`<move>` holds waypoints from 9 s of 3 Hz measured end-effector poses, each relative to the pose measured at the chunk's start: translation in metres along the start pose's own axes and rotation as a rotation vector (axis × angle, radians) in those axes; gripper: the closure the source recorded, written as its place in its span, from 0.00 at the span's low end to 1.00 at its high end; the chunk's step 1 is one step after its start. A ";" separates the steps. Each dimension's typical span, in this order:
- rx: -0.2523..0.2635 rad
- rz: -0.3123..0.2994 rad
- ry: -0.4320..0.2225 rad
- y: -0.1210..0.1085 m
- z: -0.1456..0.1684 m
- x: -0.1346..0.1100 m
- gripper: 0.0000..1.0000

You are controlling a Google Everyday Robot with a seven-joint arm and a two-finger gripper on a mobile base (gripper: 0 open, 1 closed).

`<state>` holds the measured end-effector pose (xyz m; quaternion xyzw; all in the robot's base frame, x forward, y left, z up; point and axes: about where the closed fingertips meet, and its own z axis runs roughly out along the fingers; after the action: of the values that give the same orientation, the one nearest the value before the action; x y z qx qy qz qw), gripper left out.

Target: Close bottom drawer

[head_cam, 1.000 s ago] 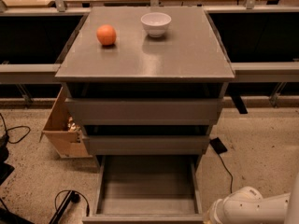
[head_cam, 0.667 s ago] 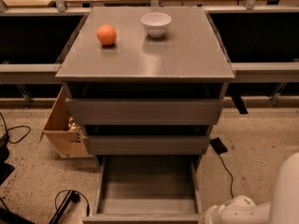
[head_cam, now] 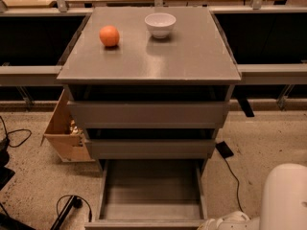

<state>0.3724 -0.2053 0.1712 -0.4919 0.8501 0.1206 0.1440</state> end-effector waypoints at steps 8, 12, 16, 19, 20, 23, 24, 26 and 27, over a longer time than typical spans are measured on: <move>0.204 -0.216 -0.130 -0.147 0.033 -0.152 1.00; 0.244 -0.263 -0.087 -0.195 0.025 -0.180 0.60; 0.244 -0.263 -0.087 -0.195 0.025 -0.180 0.00; 0.273 -0.312 -0.094 -0.191 -0.008 -0.176 0.71; 0.334 -0.384 -0.115 -0.188 -0.071 -0.167 0.94; 0.279 -0.339 -0.051 -0.201 0.024 -0.146 1.00; 0.306 -0.327 -0.077 -0.219 0.050 -0.149 1.00; 0.371 -0.348 -0.128 -0.248 0.053 -0.172 1.00; 0.371 -0.347 -0.128 -0.248 0.053 -0.172 1.00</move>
Offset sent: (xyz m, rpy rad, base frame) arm 0.0663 0.0126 -0.0035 0.0501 -0.1523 0.0153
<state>0.6766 -0.1699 0.1685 -0.5870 0.7497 -0.0331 0.3038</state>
